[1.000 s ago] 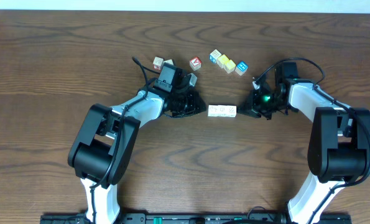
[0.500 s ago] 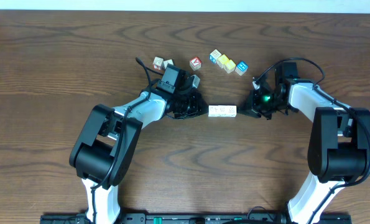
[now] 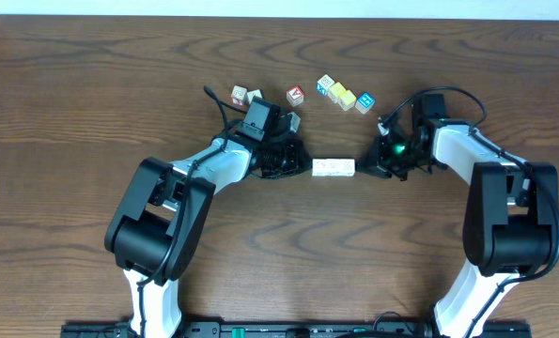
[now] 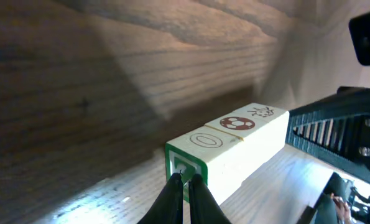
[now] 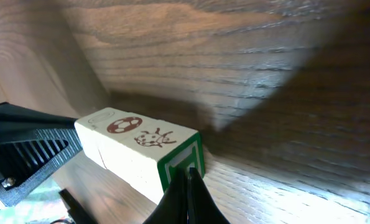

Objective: Lift 3 blocks
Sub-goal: 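Press both grippers inward, clamping the three-block row between them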

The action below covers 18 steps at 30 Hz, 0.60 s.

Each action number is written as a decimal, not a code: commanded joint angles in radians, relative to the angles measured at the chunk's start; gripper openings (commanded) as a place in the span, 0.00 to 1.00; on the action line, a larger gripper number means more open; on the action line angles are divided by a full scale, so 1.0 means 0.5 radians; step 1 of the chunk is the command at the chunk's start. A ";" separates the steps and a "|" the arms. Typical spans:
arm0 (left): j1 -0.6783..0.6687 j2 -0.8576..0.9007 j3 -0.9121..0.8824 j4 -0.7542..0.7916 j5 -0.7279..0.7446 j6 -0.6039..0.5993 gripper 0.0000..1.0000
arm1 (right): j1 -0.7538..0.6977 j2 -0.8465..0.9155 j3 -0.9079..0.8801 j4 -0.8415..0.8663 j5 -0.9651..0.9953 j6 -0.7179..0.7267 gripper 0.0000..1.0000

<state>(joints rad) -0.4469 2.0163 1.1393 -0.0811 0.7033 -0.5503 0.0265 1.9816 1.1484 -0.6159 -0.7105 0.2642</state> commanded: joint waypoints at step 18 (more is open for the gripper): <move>-0.007 0.007 -0.006 -0.036 -0.015 -0.004 0.07 | 0.067 -0.005 -0.014 0.015 -0.052 0.022 0.01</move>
<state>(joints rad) -0.4469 2.0163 1.1393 -0.0948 0.6964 -0.5507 0.0341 1.9816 1.1484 -0.6109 -0.7063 0.2642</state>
